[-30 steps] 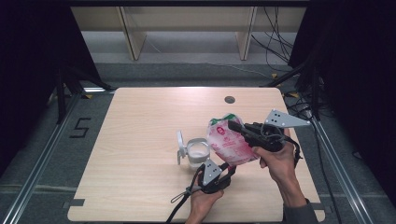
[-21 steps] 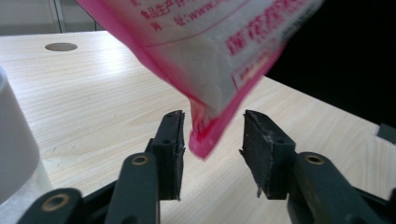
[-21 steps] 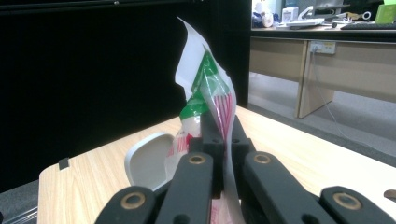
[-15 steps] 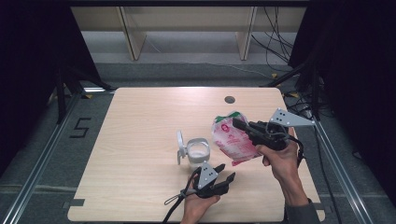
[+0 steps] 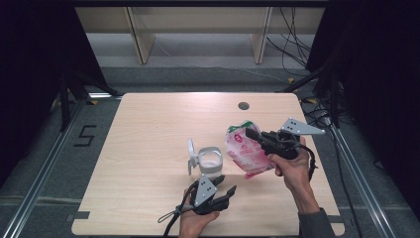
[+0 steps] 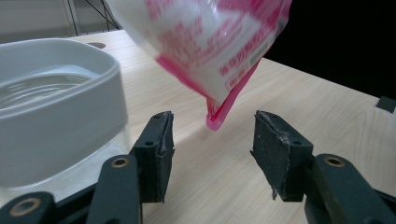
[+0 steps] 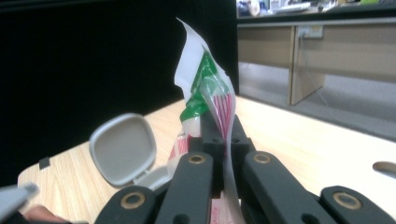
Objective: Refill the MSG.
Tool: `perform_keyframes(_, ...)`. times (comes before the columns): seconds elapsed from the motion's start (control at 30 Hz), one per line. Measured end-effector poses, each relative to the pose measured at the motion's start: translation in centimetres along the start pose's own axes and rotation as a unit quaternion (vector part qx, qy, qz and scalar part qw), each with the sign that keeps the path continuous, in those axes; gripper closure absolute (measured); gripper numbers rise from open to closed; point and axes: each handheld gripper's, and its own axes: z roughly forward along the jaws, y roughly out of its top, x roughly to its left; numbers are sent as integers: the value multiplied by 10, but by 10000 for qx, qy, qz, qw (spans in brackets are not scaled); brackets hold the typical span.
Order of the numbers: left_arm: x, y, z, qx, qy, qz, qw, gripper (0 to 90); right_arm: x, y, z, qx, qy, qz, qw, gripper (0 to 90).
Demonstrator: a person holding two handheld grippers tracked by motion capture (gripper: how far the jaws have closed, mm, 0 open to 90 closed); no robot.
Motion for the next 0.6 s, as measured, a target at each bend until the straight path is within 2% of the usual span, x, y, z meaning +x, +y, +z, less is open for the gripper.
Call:
perform_keyframes(0.03,1,0,-1,-12,4,18,10000,475,-1,-4,2,57,-27,105,9999,900)
perform_keyframes(0.07,2,0,-3,67,16,65,10000,473,-4,-7,3,110,-28,39,9999,900)
perform_keyframes(0.1,2,0,-4,50,14,51,10000,472,-6,-11,4,229,-49,118,9997,900)
perform_keyframes(0.17,5,-2,-7,49,44,-1,10000,470,-11,-18,5,213,13,127,9997,900)
perform_keyframes(0.2,5,-3,-8,46,56,-90,9999,471,-10,-19,2,177,11,264,9995,900)
perform_keyframes(0.23,8,-4,-9,57,72,-16,10000,471,-11,-19,0,121,-15,184,9998,900)
perform_keyframes(0.27,8,-5,-10,53,111,-171,9998,472,-10,-19,-3,120,1,153,9998,900)
perform_keyframes(0.3,10,-4,-11,43,107,-49,9999,471,-9,-21,-7,196,-50,215,9996,900)
perform_keyframes(0.33,11,-4,-12,15,121,-59,9999,472,-9,-22,-10,80,-12,245,9997,900)
perform_keyframes(0.37,10,-4,-14,10,158,-185,9997,473,-9,-24,-15,130,-55,292,9995,900)
perform_keyframes(0.4,14,-4,-15,-5,142,-53,9999,472,-10,-25,-20,133,-105,334,9993,900)
perform_keyframes(0.43,14,-4,-15,-32,168,-91,9998,473,-12,-27,-25,72,-94,395,9992,900)
perform_keyframes(0.47,15,-4,-17,30,200,-105,9997,472,-16,-29,-29,37,-103,340,9994,900)
perform_keyframes(0.6,21,-4,-21,-78,254,-144,9995,472,-18,-37,-43,67,-213,590,9980,900)
